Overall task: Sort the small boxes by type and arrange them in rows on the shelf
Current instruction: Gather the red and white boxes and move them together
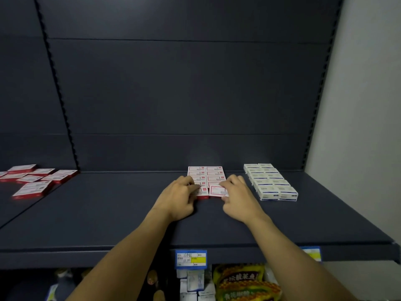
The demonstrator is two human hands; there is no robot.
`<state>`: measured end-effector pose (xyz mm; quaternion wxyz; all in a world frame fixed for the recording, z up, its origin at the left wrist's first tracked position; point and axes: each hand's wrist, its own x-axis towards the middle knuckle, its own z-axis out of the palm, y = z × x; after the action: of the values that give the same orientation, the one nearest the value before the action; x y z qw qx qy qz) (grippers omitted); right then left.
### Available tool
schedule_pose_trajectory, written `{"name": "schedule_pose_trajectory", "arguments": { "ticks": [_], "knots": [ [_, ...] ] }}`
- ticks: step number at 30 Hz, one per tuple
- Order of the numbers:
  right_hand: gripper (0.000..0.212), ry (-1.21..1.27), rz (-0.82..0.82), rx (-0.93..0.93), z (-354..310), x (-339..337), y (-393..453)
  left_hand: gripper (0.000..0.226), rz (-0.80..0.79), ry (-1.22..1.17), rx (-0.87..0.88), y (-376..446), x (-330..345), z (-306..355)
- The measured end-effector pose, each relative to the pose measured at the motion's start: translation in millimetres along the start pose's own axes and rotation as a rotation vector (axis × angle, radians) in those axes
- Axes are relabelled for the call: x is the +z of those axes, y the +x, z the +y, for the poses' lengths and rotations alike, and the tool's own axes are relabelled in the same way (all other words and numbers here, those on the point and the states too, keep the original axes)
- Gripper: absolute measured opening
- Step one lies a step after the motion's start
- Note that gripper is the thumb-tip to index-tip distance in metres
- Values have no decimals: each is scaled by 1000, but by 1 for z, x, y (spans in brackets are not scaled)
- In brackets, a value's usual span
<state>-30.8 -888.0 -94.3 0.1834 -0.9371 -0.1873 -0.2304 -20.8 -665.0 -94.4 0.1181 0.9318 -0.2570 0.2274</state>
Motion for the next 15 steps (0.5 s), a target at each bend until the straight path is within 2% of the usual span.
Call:
{"name": "schedule_pose_trajectory", "arguments": {
  "ticks": [8,15],
  "knots": [
    [50,13,-30,5,0,2,-2,34,-1,7,-32,-1,2,-2],
    [49,3,-47,11,3,4,0,39,12,-59,-57,-1,3,0]
  ]
}}
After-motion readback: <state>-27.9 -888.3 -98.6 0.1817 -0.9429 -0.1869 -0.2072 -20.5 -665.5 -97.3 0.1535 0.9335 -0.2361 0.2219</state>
